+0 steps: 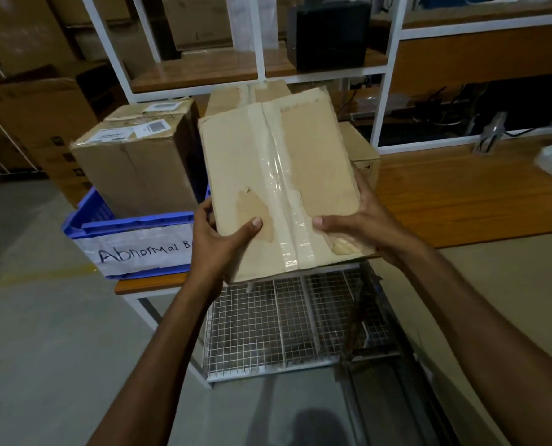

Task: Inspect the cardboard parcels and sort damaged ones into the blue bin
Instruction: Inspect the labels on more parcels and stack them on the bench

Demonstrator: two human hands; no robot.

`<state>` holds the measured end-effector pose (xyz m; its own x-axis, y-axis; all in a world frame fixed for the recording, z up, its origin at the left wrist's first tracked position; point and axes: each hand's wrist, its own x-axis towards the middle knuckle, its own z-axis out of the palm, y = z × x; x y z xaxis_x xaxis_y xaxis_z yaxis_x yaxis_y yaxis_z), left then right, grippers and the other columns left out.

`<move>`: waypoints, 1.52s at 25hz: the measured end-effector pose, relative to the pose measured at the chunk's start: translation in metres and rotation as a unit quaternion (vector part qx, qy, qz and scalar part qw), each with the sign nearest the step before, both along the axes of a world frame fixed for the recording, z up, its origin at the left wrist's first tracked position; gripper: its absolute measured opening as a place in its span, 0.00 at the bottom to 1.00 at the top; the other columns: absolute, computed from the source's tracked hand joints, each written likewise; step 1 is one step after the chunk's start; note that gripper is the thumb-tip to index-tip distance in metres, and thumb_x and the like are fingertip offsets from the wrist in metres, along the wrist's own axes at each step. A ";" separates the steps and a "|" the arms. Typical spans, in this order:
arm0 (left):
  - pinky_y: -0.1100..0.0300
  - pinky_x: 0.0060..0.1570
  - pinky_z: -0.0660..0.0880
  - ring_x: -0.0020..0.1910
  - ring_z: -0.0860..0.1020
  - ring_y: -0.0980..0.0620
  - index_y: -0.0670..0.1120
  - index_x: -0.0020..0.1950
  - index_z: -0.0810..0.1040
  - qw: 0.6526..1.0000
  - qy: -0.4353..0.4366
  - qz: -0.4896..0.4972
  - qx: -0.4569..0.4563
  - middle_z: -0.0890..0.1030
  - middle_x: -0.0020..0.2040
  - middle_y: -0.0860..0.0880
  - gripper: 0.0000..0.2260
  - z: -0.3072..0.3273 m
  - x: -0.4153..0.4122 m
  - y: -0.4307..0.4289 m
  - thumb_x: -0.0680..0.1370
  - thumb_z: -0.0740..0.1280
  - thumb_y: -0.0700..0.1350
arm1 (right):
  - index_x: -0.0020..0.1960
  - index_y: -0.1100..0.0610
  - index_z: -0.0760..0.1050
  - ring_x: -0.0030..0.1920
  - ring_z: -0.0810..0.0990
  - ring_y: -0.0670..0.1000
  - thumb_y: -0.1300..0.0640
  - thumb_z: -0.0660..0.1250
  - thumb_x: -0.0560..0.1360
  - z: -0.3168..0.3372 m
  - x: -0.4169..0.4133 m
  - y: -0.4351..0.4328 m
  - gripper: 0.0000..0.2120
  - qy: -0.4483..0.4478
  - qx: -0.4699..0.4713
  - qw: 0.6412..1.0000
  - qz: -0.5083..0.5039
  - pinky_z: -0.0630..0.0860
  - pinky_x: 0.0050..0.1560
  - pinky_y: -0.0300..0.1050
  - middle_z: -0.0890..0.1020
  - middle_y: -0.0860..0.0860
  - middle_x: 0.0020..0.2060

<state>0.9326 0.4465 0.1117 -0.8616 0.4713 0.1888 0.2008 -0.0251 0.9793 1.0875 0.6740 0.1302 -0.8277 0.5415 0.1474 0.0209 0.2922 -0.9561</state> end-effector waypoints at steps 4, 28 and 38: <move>0.63 0.58 0.81 0.64 0.79 0.64 0.66 0.83 0.51 0.983 0.027 -0.161 -0.085 0.72 0.72 0.63 0.54 0.007 -0.011 -0.021 0.70 0.82 0.43 | 0.83 0.40 0.49 0.66 0.74 0.46 0.52 0.87 0.59 -0.002 0.013 0.001 0.65 -0.030 -0.008 0.999 0.009 0.76 0.64 0.52 0.72 0.42 0.67; 0.60 0.74 0.70 0.80 0.65 0.60 0.56 0.85 0.54 0.976 0.071 -0.205 0.030 0.65 0.81 0.62 0.27 0.047 -0.008 -0.016 0.88 0.60 0.46 | 0.80 0.39 0.57 0.68 0.73 0.48 0.39 0.86 0.52 0.006 0.025 0.018 0.63 0.035 -0.025 0.999 -0.016 0.78 0.65 0.48 0.70 0.44 0.71; 0.67 0.50 0.78 0.57 0.77 0.61 0.56 0.86 0.51 0.998 -0.036 -0.017 -0.043 0.66 0.82 0.46 0.53 0.013 -0.031 0.010 0.68 0.71 0.73 | 0.82 0.35 0.49 0.73 0.72 0.48 0.34 0.84 0.56 -0.014 0.012 0.022 0.65 0.023 -0.074 0.994 0.074 0.77 0.64 0.44 0.64 0.43 0.77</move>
<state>0.9013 0.4562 0.1248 -0.8547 0.5121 0.0847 0.1303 0.0539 0.9900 1.0993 0.6963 0.1158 -0.8942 0.4329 0.1145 -0.0560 0.1456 -0.9878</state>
